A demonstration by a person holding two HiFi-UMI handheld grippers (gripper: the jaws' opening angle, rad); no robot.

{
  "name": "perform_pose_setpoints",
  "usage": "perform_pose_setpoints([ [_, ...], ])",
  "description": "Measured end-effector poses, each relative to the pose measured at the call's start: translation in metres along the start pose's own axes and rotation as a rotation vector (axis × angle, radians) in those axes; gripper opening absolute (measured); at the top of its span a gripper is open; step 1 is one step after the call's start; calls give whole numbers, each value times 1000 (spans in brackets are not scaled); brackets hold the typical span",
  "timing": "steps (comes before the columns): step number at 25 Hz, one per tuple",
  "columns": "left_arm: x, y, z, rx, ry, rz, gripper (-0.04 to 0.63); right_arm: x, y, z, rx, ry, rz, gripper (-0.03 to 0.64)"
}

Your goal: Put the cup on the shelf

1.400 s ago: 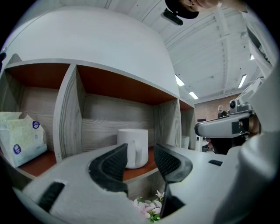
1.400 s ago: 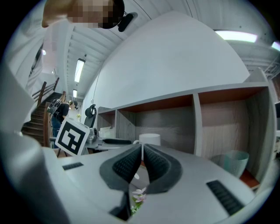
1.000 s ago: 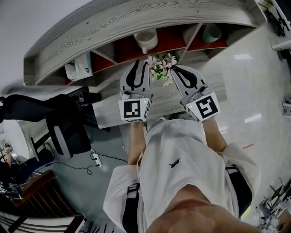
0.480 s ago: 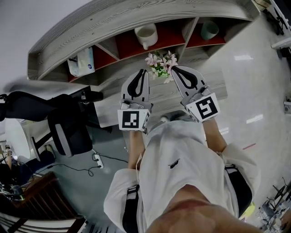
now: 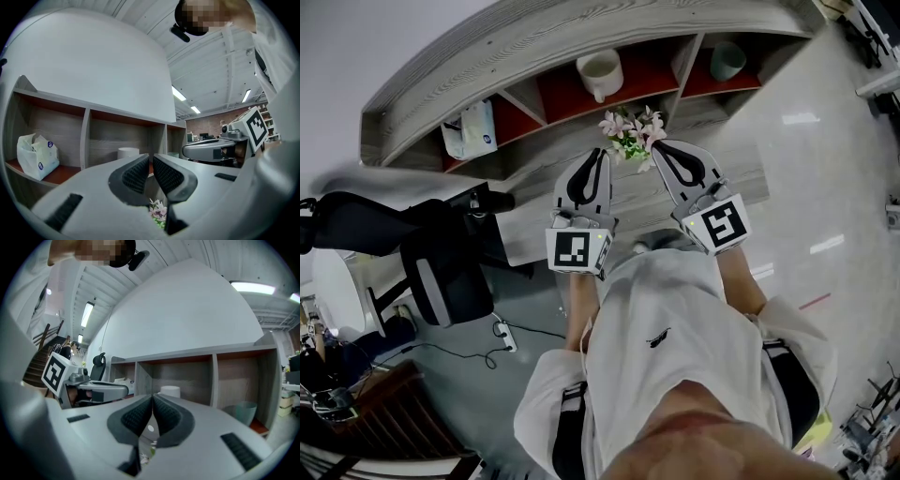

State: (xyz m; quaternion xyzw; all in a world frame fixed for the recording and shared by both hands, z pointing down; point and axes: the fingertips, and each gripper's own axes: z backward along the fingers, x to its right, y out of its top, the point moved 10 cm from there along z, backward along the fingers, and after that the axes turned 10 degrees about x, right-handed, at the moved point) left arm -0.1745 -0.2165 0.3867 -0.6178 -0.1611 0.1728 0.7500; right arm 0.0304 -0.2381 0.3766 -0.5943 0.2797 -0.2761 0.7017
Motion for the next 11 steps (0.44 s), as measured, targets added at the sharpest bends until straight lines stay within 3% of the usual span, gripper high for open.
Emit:
perform_pose_setpoints([
  [11, -2, -5, -11, -7, 1, -1, 48, 8, 0, -5, 12, 3, 6, 34],
])
